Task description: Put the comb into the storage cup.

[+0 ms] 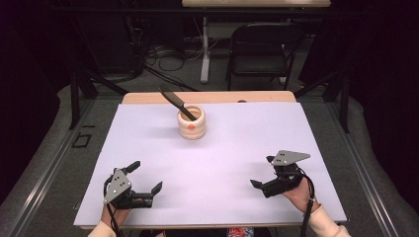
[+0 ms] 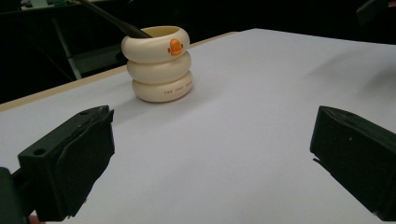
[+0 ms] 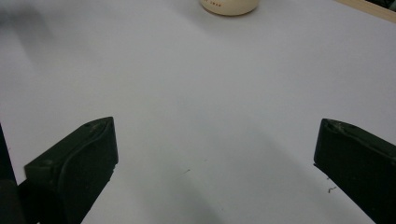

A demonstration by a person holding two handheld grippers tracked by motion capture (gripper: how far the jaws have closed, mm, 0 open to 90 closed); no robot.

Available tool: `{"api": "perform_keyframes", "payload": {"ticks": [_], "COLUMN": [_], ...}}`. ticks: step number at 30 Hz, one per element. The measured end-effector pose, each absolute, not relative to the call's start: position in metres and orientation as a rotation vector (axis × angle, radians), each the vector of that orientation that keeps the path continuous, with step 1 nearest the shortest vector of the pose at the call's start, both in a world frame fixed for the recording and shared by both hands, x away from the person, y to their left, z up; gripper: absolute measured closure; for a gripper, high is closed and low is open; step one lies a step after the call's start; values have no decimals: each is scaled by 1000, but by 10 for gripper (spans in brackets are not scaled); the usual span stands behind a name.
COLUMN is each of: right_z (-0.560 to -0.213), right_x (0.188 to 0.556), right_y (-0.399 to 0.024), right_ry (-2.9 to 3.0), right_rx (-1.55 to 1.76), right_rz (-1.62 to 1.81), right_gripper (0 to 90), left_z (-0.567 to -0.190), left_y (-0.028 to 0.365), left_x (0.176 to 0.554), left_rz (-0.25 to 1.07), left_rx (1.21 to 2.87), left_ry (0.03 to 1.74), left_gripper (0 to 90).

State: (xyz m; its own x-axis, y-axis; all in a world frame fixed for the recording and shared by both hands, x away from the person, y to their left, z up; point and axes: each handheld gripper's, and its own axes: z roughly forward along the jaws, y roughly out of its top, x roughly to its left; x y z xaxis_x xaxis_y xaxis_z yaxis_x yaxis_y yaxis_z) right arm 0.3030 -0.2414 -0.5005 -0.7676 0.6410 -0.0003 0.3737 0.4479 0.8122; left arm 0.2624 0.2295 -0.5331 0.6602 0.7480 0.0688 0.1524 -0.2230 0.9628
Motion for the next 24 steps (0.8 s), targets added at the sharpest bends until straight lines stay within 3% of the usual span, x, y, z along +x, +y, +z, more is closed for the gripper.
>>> {"api": "perform_keyframes", "payload": {"ticks": [24], "right_z": [-507], "right_x": [279], "right_y": [-251], "right_ry": [2312], "right_rx": [831], "right_rz": [1252], "right_gripper": [0], "left_z": [-533], "left_y": [229], "left_x": [262], "left_rz": [651], "left_rx": [1740], "left_ry": [729], "left_gripper": [1]}}
